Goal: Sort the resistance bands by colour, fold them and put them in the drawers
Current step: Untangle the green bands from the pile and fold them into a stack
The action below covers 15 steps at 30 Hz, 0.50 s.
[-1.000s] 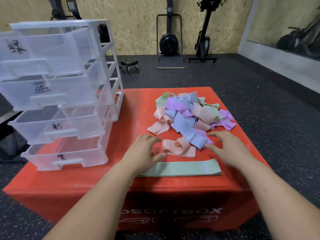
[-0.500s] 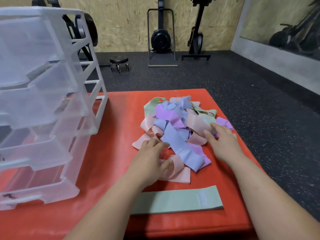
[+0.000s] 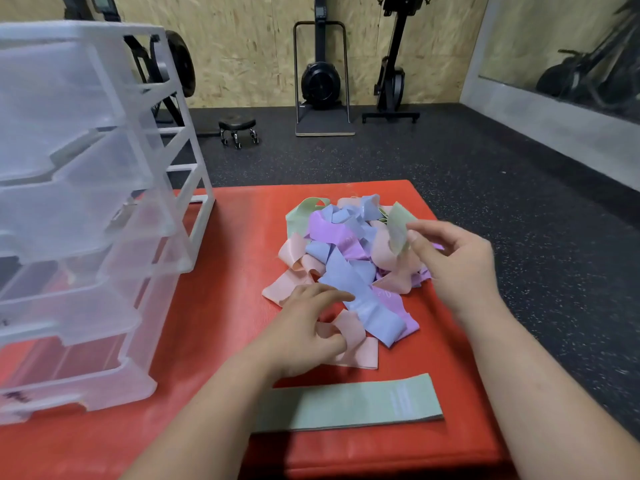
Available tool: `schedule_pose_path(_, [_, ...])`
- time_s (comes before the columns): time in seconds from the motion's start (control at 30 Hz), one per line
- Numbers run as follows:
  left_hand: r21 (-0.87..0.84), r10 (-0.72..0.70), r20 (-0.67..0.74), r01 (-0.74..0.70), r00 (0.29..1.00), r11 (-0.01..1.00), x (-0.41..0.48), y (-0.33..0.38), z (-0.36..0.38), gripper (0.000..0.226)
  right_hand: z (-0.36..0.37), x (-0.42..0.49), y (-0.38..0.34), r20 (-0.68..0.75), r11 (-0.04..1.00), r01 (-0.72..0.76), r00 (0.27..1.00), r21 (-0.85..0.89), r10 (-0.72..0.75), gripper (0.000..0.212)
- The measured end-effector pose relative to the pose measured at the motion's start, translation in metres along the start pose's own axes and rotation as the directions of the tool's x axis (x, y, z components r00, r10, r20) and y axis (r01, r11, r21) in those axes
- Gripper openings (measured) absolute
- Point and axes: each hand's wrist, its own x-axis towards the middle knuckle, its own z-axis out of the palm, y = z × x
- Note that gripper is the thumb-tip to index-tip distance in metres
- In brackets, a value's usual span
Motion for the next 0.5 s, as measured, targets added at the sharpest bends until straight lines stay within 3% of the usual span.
schedule_pose_path(0.1, [-0.003, -0.018, -0.055, 0.018, 0.998, 1.000, -0.007, 0.006, -0.001, 0.060, 0.004, -0.020, 0.002, 0.014, 0.993, -0.108, 0.994, 0.043, 0.107, 0.012])
schedule_pose_path(0.2, [-0.006, -0.036, -0.143, 0.035, 0.989, 0.999, -0.012, 0.007, 0.001, 0.053, 0.007, -0.038, 0.003, 0.126, 0.971, -0.204, 0.974, 0.125, 0.189, 0.022])
schedule_pose_path(0.37, [-0.150, -0.011, -0.312, -0.038, 0.950, 0.988, -0.016, 0.014, 0.000, 0.057, 0.007, -0.060, -0.013, 0.358, 0.974, -0.170, 0.928, 0.153, 0.106, 0.036])
schedule_pose_path(0.43, [-0.168, 0.032, -0.299, -0.086, 0.954, 0.982, -0.018, 0.020, -0.002, 0.055, 0.010, -0.073, -0.013, 0.464, 0.985, -0.154, 0.880, 0.076, 0.101, 0.039])
schedule_pose_path(0.5, [-0.150, 0.078, -0.269, -0.121, 0.960, 0.981, -0.019, 0.024, -0.002, 0.037, 0.012, -0.081, -0.013, 0.537, 0.989, -0.131, 0.840, 0.068, 0.074, 0.038])
